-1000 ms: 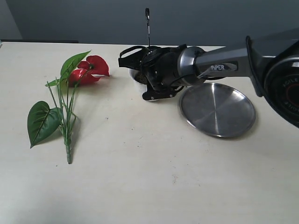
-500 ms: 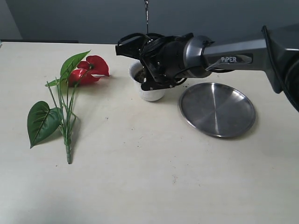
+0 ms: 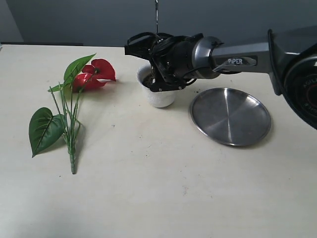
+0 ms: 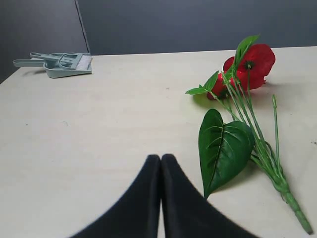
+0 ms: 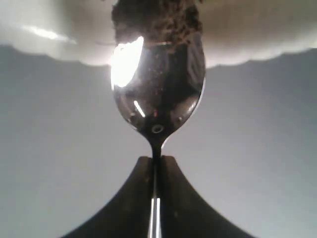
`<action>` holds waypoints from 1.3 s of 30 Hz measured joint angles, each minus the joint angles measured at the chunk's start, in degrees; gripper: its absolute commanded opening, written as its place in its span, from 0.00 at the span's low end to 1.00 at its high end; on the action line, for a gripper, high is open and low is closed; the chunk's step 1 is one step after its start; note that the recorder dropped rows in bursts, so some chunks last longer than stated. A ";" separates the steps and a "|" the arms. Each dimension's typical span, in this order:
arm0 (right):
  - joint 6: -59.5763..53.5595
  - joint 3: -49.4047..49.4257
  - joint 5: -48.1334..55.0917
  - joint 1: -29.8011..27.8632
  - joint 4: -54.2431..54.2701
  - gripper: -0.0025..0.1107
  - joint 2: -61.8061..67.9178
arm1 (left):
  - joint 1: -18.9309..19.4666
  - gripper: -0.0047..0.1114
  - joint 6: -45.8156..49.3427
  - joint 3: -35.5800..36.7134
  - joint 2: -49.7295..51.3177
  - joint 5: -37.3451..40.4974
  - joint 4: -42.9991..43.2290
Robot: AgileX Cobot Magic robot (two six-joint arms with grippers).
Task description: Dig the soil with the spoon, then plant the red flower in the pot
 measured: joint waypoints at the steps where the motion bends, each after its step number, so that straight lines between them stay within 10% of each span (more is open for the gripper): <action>1: 0.00 0.00 0.03 -0.13 0.00 0.02 0.43 | 0.00 0.04 0.00 0.00 0.00 0.00 0.00; 39: 0.06 2.35 0.69 1.15 3.04 0.02 0.10 | 0.00 0.04 0.00 0.00 0.00 0.00 0.00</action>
